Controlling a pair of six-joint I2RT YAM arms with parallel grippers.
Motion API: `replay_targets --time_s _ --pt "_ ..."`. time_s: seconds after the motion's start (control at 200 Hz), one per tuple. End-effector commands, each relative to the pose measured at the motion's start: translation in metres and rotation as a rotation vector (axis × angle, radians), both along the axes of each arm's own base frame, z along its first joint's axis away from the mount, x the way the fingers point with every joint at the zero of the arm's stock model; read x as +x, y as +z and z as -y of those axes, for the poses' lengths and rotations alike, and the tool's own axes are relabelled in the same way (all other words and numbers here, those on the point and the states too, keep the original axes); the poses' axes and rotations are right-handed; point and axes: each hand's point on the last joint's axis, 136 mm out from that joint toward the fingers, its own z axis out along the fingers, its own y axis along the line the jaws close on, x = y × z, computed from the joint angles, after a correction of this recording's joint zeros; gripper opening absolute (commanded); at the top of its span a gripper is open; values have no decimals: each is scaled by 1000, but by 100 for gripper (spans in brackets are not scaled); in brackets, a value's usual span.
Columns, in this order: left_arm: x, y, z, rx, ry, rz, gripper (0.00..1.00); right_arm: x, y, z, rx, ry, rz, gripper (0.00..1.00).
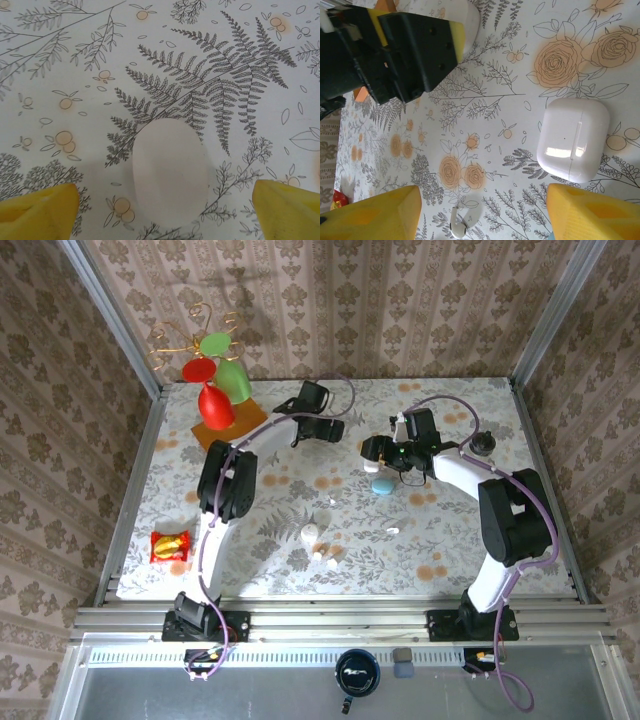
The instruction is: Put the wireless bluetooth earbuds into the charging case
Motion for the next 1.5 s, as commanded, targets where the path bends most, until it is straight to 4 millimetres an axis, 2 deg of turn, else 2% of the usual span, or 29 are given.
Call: replay_targets --time_s 0.0,0.04,0.205,0.31,0.395,0.46,0.57,0.68,0.815,0.96,0.98,1.03,1.12,1.22,1.345,1.495 --pt "-2 -2 8 -1 -29 -36 86 0 13 -1 13 0 40 68" --pt "-2 -5 9 -3 -28 -48 81 0 13 -1 12 0 41 68" --pt "-4 -16 9 7 -25 -84 77 -1 12 -2 13 2 38 68" --pt "-4 -17 9 4 -16 -89 70 -1 12 -2 15 2 38 68" --pt "-6 -18 11 -7 -21 -97 63 -1 11 -1 11 -2 38 68" --pt "-6 -18 11 -10 -21 -97 53 -1 10 0 9 -5 34 68" --pt "-6 -16 12 -16 -27 -95 45 -2 11 0 12 -7 35 68" --pt "-6 -7 12 -20 -26 -74 41 -3 15 1 15 -10 43 68" --pt "-11 10 8 -33 -37 -47 41 -6 24 4 25 -17 56 68" --pt "-22 35 4 -58 -89 47 41 -11 38 5 47 -17 74 68" --pt "-24 44 5 -70 -104 75 40 -12 40 5 53 -15 76 68" --pt "-33 50 2 -76 -144 113 35 -14 46 5 76 -16 75 68" --pt "-44 65 -8 -75 -174 186 35 -19 59 2 133 -2 78 68" --pt "-64 80 -8 -90 -259 241 35 -27 74 -4 172 40 100 68" --pt "-105 99 1 -120 -399 324 36 -41 86 -6 178 89 98 68" --pt "-172 116 24 -196 -639 475 36 -60 96 -11 219 156 81 68"
